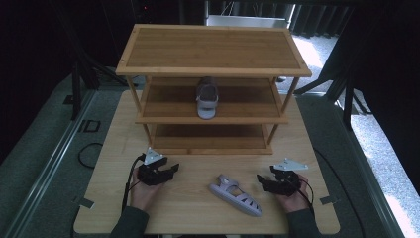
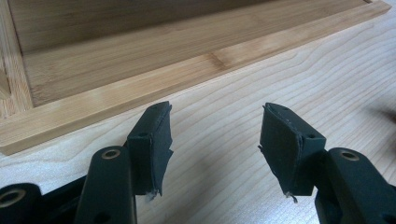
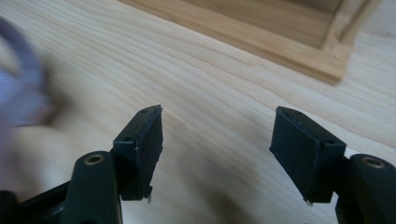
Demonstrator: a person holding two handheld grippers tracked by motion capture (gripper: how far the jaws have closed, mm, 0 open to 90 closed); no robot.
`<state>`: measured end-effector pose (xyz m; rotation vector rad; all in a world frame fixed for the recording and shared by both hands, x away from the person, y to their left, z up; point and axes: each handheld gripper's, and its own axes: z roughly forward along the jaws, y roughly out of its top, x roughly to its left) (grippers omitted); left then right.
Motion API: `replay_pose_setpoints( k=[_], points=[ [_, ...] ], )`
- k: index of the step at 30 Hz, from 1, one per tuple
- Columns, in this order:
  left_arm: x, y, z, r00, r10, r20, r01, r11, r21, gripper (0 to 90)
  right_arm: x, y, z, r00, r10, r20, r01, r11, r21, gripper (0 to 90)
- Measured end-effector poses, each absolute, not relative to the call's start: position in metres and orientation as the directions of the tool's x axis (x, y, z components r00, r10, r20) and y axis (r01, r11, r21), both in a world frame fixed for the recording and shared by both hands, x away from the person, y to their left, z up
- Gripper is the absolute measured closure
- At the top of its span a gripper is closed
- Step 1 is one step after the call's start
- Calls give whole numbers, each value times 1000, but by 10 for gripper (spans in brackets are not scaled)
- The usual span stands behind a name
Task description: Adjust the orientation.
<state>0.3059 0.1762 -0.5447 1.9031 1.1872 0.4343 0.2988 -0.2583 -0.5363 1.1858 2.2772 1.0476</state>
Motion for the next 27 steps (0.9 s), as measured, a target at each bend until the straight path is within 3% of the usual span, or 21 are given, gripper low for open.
replay_pose_setpoints(
  k=[12, 19, 27],
  points=[
    [307, 174, -547, 495, 859, -126, 576, -216, 789, 440, 254, -241, -510, -689, 722, 69, 459, 360, 812, 358],
    [306, 174, -547, 495, 860, -125, 575, -216, 789, 440, 273, -227, -516, -722, 680, 132, 487, 363, 795, 411],
    [306, 174, -546, 492, 861, -126, 574, -213, 790, 440, 280, -207, -522, -763, 627, 156, 492, 408, 769, 406]
  ],
)
